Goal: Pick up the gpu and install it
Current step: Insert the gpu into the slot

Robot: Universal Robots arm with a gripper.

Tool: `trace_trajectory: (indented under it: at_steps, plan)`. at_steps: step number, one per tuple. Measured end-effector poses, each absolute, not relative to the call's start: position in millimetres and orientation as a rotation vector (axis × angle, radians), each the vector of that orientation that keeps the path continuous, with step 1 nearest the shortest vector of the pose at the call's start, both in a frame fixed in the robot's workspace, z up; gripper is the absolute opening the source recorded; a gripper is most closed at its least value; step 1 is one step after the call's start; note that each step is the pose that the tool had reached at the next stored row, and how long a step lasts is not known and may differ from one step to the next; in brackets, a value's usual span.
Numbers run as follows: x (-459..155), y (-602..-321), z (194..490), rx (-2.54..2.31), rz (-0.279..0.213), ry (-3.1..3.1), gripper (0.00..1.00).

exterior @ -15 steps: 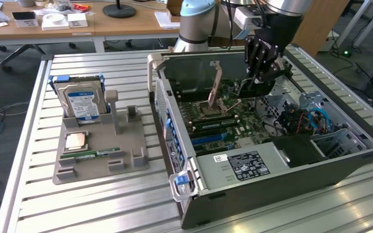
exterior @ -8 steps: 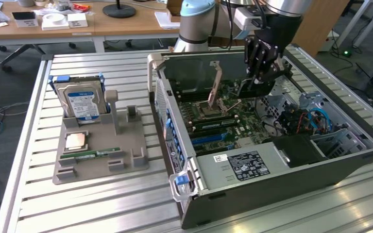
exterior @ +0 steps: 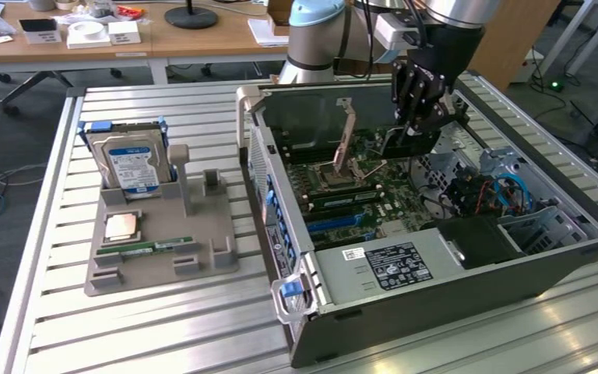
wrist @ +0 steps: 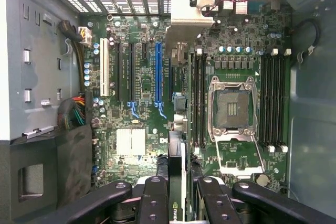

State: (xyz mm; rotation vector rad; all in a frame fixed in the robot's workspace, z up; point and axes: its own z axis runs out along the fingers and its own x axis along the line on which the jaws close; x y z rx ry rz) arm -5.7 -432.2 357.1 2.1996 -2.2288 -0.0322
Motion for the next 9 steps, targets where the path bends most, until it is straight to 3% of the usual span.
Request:
trace_trajectory:
  at_steps: [9]
  plan:
    - [-5.7, -432.2, 356.1, 2.2, -0.032, -2.229, 0.26]
